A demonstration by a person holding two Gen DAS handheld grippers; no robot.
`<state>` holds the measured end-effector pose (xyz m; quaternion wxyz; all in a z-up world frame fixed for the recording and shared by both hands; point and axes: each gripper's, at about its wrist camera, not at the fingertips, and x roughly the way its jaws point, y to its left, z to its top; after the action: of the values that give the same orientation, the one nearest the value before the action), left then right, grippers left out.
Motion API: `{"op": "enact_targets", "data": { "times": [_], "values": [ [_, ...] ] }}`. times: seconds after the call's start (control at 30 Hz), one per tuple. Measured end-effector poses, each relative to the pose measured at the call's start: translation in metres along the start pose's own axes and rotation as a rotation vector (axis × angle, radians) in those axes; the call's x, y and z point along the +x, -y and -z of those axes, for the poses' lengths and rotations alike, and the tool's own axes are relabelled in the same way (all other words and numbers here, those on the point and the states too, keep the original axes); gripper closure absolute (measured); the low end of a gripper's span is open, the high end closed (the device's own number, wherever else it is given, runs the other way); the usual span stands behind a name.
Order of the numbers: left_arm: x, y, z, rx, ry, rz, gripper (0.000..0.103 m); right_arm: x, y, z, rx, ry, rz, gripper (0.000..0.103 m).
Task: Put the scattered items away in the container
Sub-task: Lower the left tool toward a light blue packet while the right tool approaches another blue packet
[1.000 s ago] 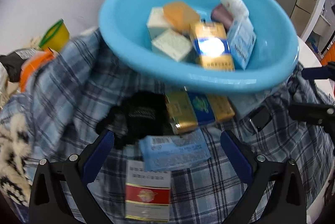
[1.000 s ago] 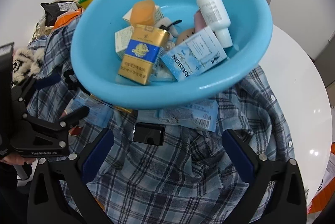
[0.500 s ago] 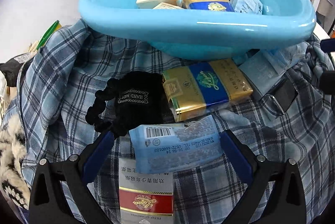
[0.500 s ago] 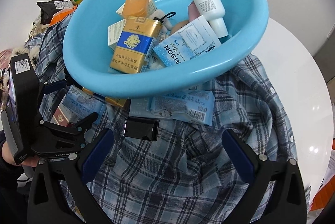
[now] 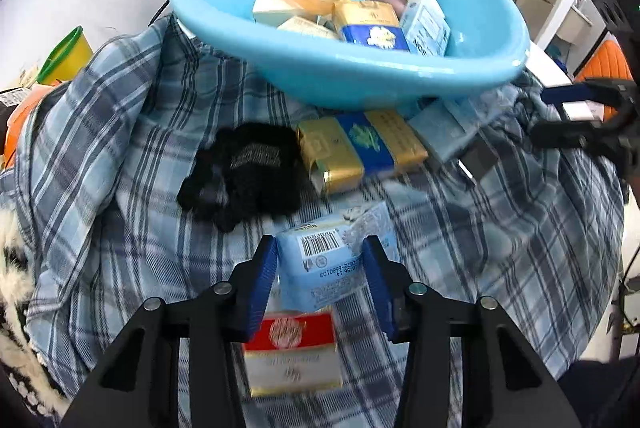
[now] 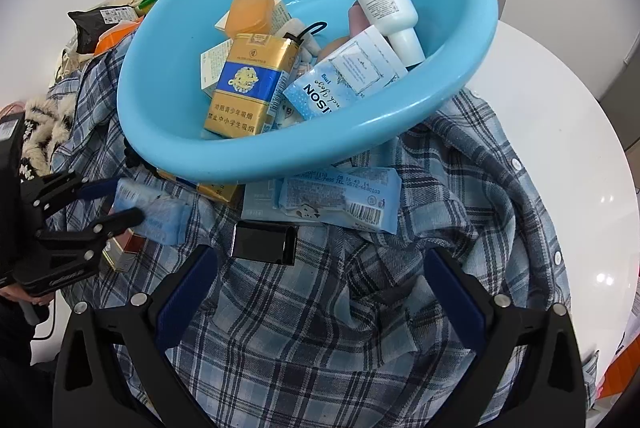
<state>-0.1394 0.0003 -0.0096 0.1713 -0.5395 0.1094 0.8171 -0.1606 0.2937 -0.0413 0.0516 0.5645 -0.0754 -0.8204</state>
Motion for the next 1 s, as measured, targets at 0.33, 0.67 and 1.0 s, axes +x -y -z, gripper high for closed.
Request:
{"op": "enact_targets", "data": {
  "times": [0.33,0.67,1.0],
  "values": [
    [-0.014,0.026,0.012,0.101,0.063,-0.106,0.018,-0.001,-0.009,0.0,-0.016,-0.002,-0.015,0.0],
    [0.016,0.025,0.009,0.063,-0.017,0.044,0.022,-0.002,0.002,0.006,0.009,-0.005,-0.016,0.0],
    [-0.012,0.068,0.026,0.192,-0.042,0.236,0.022,0.004,0.003,0.001,0.03,-0.004,-0.028,0.0]
  ]
}}
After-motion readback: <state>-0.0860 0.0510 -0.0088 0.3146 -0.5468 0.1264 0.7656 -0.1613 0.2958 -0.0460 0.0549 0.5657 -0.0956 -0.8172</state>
